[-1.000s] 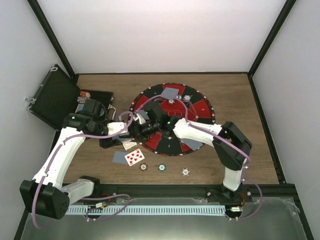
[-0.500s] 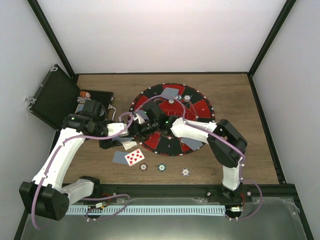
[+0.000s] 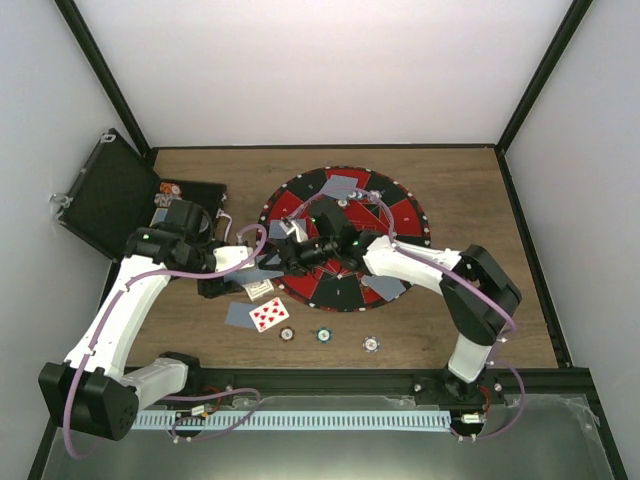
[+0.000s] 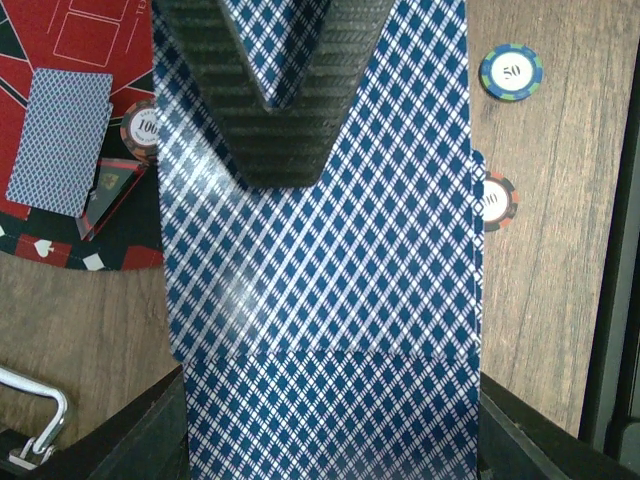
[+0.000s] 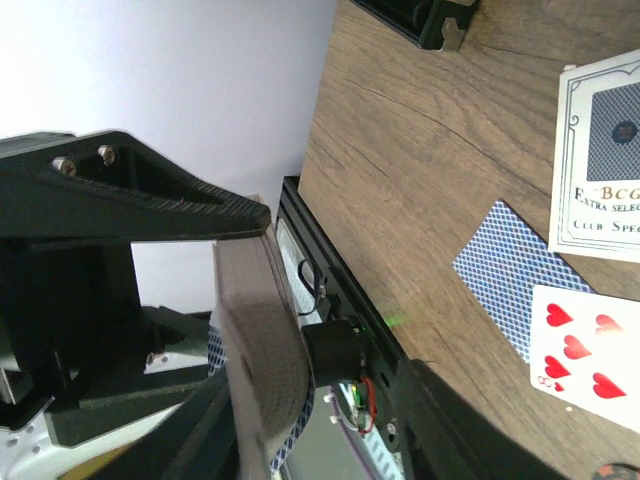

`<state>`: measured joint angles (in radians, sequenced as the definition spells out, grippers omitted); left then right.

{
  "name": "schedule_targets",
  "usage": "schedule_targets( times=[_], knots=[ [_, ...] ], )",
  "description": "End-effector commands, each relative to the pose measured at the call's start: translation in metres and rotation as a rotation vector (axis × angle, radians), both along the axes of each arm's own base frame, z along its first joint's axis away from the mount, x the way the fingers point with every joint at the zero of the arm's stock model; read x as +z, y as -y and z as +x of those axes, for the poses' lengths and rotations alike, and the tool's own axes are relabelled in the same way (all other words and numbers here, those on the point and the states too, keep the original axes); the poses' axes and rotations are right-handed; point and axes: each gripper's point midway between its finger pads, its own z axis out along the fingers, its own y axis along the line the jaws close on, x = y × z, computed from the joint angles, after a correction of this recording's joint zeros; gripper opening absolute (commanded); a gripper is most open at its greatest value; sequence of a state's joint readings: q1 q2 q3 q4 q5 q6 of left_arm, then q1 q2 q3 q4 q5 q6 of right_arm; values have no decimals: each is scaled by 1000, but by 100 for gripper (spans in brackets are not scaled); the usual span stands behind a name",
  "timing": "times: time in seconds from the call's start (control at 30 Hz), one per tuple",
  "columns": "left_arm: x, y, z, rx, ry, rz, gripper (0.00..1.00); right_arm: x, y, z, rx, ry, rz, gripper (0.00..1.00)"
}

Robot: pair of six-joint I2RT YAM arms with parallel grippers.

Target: Distribute texas hold em gaming equipment

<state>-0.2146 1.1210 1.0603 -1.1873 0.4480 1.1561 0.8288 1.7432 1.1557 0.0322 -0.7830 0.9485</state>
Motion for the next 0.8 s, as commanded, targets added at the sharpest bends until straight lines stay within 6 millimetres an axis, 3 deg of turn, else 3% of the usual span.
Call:
schedule_targets(
  times=[0.0, 0.13, 0.23, 0.53, 0.67, 0.77],
  knots=[
    [11, 4, 3, -16, 35, -33, 4, 4, 9, 4, -35, 6, -16, 34],
    [9, 3, 3, -17, 32, -25, 4, 17, 12, 3, -46, 21, 1, 9],
    [9, 4, 3, -18, 32, -28, 4, 21, 19, 5, -59, 28, -3, 1],
    [8, 2, 2, -17, 32, -16, 4, 16, 56, 22, -118, 43, -40, 1],
    [8, 1, 2, -15, 33, -13, 4, 4, 91, 52, -181, 100, -138, 1],
    [8, 1, 2, -11, 30, -12, 4, -12, 114, 85, -224, 224, -333, 1]
  ],
)
